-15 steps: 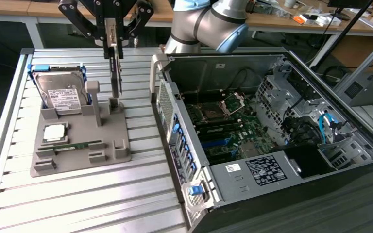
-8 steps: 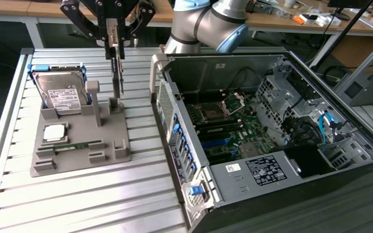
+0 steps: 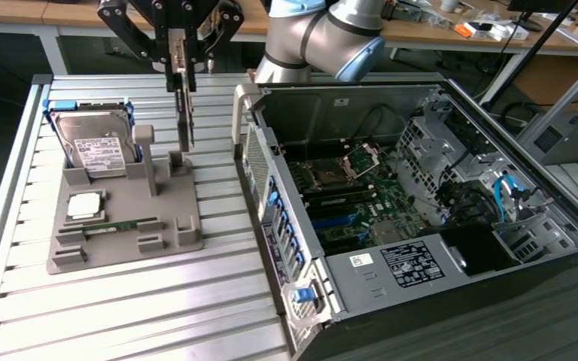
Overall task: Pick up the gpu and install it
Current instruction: 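Pick up the gpu and move the gpu toward the slot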
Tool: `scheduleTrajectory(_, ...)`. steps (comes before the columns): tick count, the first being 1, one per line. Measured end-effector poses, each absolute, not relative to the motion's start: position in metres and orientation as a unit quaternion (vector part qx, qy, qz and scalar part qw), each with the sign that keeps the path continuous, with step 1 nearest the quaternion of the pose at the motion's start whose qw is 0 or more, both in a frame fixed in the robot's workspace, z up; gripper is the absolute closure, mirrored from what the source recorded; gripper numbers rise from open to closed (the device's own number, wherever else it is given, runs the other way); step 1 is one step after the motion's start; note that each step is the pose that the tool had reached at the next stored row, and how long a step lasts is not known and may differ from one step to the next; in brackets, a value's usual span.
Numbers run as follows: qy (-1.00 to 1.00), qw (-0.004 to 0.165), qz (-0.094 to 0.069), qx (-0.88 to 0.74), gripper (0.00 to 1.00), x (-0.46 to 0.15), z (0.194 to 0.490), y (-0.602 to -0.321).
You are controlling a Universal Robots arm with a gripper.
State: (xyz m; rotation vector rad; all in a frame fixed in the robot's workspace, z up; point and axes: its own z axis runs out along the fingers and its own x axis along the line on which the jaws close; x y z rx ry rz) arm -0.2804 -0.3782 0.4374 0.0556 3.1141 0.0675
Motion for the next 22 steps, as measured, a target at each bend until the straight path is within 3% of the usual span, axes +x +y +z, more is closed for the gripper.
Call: scheduleTrajectory(22,1.0,0.013,0.022,0.018,0.73,-0.256,0.437,-0.378)
